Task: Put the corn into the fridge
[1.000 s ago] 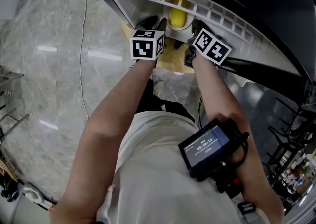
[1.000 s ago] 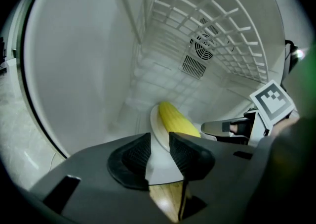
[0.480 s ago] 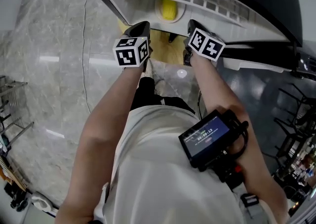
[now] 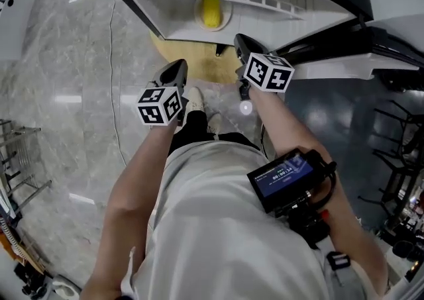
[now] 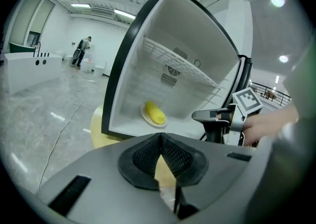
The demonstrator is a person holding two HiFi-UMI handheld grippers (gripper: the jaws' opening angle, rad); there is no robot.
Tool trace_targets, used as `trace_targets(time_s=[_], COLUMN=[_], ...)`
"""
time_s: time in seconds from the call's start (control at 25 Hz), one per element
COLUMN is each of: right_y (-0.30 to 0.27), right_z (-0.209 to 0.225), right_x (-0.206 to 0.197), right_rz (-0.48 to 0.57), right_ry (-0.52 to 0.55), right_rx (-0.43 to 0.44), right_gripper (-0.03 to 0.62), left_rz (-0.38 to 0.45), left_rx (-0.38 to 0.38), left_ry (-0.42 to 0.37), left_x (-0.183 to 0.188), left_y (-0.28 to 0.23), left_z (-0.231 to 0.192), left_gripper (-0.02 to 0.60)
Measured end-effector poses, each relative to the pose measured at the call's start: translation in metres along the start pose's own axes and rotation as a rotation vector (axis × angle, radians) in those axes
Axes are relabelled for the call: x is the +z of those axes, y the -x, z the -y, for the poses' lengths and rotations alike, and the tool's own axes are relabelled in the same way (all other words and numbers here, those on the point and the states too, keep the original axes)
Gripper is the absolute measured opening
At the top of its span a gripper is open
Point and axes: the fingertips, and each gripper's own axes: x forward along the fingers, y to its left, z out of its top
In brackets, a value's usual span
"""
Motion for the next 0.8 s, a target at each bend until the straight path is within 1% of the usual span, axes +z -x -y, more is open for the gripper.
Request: trace_targets(time_s=[0.16, 0.28, 0.4, 0.56, 0.8], right_y=[0.022, 0.048, 0.069, 0.090, 0.128], right_z=[-0.020, -0.035, -0.046, -0.063, -0.076], right_x=[-0.003, -0.008, -0.011, -0.017, -0.030], right_rz=[0.026, 0.033, 0.051, 0.077, 0.088], right_ry=[0.050, 0.075, 0.082, 0.090, 0.091], right_rx=[0.091, 0.162, 0.211, 0.251, 0.266], right_gripper=[0.006, 0.006, 0.006, 0.006, 0.006], left_rz=[0.015, 0.024, 0.046, 0.081, 0.088], left_rx=[-0.017, -0.045, -0.077, -0.120, -0.163], left_ry=[-0.002, -0.002, -0.019, -0.038, -0.079], left_x=[-0.008, -0.012, -0.008, 0.002, -0.001], left_y=[0.027, 0.044, 0.056, 0.074, 0.102], left_z=[0.011, 0.030, 0.045, 0.055, 0.073], left_gripper=[0.008, 0.008, 0.008, 0.008, 0.008])
